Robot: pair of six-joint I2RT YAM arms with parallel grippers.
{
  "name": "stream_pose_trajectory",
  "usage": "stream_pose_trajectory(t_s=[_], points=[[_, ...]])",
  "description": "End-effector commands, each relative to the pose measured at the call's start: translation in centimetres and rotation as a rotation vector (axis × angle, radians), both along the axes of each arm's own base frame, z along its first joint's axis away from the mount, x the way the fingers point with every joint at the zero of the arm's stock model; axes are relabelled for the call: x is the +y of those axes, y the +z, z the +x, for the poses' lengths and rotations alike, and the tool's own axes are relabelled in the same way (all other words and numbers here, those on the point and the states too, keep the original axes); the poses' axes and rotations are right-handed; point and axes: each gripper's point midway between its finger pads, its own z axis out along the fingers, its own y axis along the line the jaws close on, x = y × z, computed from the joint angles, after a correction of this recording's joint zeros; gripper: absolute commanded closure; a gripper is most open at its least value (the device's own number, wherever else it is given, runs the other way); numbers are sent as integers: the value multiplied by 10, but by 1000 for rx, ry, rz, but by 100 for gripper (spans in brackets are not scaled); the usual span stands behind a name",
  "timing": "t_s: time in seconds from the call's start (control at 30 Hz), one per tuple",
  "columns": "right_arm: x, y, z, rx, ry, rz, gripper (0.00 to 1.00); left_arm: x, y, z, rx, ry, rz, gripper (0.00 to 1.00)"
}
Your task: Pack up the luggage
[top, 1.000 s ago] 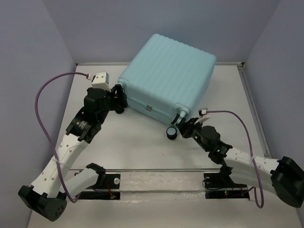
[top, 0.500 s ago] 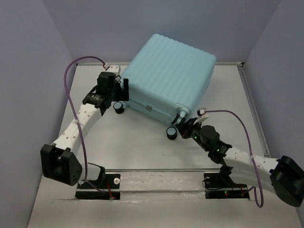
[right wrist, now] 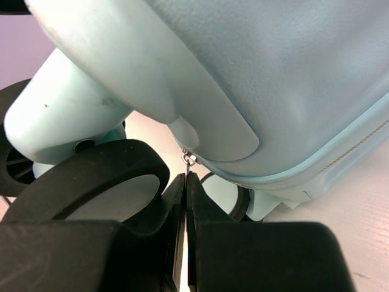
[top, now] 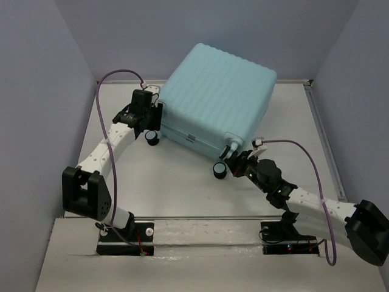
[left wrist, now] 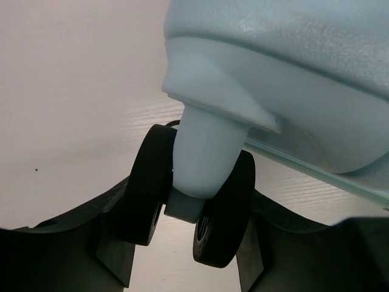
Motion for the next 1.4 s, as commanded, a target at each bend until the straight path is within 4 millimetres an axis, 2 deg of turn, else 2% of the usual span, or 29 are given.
stream_pose_trajectory(t_s=[0.0,0.03,0.07,0.13,0.2,0.23,0.27,0.33,0.37,0.4,0.47,0.5,0.53,0.57,0.67,0.7,0.73,0.77,0.83,0.87,0.93,1.0,1.03,1.07,1.1,1.13,1.27,1.37], points=[[12,32,2,-50,89,46,93,-44,28,11,-91,-95,-208,94],[8,42,8,-67,104,60,93,-47,30,6,-100,-108,-234,94],[-9,43,21,-68,61,57,93,-52,37,0,-116,-137,-264,94],[-22,49,30,-73,53,61,93,-54,41,-5,-127,-149,-286,94],[-30,66,32,-105,71,71,93,-60,44,-12,-130,-176,-322,94],[-41,63,38,-94,46,43,93,-65,53,-17,-147,-199,-346,94],[-43,75,39,-117,58,39,93,-71,55,-20,-151,-216,-369,94],[-50,75,42,-108,53,-1,93,-95,68,-36,-161,-296,-406,94],[-54,77,43,-112,50,-10,93,-95,71,-36,-170,-289,-410,94],[-61,84,48,-122,41,-13,93,-116,73,-48,-162,-338,-426,94],[-68,82,50,-109,50,-32,93,-138,77,-64,-160,-395,-464,94],[-79,81,56,-101,23,-39,93,-158,79,-80,-133,-448,-521,94],[-81,80,59,-90,21,-43,93,-164,84,-89,-140,-475,-557,94],[-83,78,60,-82,24,-41,93,-174,81,-98,-136,-514,-598,94],[-75,62,51,-32,68,-6,93,-181,81,-108,-130,-531,-686,94],[-72,68,50,-74,86,27,93,-184,85,-114,-122,-547,-723,94],[-68,58,45,-46,103,55,93,-186,87,-117,-124,-559,-739,94],[-66,40,39,21,114,71,86,-187,87,-118,-131,-565,-750,94],[-77,18,42,104,41,33,62,-185,95,-123,-151,-575,-763,94],[-92,18,52,98,-56,-8,36,-183,94,-125,-154,-573,-766,94],[-107,10,52,152,-145,-55,21,-178,104,-131,-189,-576,-777,94],[-123,20,52,155,-227,-87,9,-171,108,-138,-213,-564,-783,94],[-134,22,55,153,-297,-106,7,-168,104,-140,-206,-557,-779,94],[-135,21,50,172,-297,-113,6,-165,104,-141,-211,-546,-775,94],[-149,27,53,155,-375,-129,6,-162,104,-141,-221,-532,-771,94],[-159,23,50,178,-423,-149,4,-157,108,-143,-240,-523,-771,94],[-203,30,54,152,-650,-243,0,-148,96,-148,-238,-492,-752,94],[-225,40,65,144,-760,-328,9,-146,93,-152,-238,-489,-756,94]])
